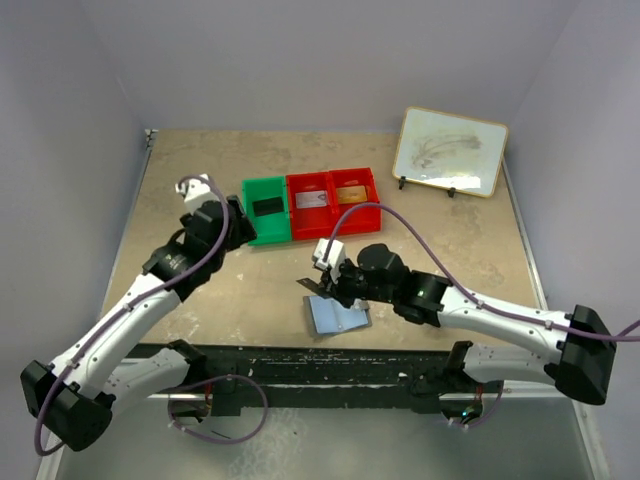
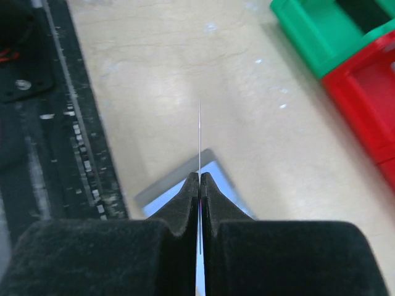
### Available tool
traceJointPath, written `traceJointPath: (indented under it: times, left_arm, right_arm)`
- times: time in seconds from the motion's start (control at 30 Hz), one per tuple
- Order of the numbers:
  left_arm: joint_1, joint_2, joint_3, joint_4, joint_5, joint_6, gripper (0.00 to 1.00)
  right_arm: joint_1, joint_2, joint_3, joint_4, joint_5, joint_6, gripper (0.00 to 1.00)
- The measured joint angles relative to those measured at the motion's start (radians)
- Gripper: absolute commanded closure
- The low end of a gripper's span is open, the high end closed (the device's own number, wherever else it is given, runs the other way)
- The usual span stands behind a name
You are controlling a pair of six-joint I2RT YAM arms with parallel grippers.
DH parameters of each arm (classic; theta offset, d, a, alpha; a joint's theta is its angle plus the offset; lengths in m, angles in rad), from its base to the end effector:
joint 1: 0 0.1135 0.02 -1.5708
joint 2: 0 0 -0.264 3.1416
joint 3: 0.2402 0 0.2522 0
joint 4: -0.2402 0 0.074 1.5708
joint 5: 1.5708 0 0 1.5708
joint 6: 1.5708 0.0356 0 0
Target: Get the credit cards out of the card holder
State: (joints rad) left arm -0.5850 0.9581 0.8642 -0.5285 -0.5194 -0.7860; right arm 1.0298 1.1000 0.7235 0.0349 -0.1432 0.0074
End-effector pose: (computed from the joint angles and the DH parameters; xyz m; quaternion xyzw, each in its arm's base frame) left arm 0.1789 -0.0973 0.3051 -0.2029 0.8437 -0.1025 0.4862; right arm 0.1260 0.2195 0.2779 -0.4346 0.6906 0.3358 0.4706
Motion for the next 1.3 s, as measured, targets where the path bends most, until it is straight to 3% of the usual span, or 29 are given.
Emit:
traceJointPath:
  times: [0.13,0.3,0.43,0.83,1.07,1.3]
  left_arm:
    - [0.116,0.034,0.100,-0.069,-0.028,0.095,0.23]
    - [0.351,0.069,0.080,-0.100,-0.002,0.164,0.23]
    - [0.454,0.064,0.026,-0.113,0.006,0.181,0.23]
    - [0.473,-0.139,0.005,-0.138,-0.111,0.178,0.23]
    - [0.473,-0.117,0.005,-0.141,-0.117,0.178,0.23]
    - [0.473,-0.135,0.005,-0.141,-0.113,0.178,0.23]
  right_arm:
    - [0.004,0.071,0.063,0.005,0.087,-0.147,1.00]
    - [0.004,0.198,0.156,0.037,0.191,-0.289,1.00]
    - [-0.017,0.354,0.296,0.048,0.221,-0.404,1.00]
    - [-0.141,0.798,0.761,0.051,0.163,-0.626,1.00]
    - [-0.206,0.887,0.886,0.036,0.060,-0.701,1.00]
    - [-0.197,0.977,1.003,0.020,0.021,-0.722,1.00]
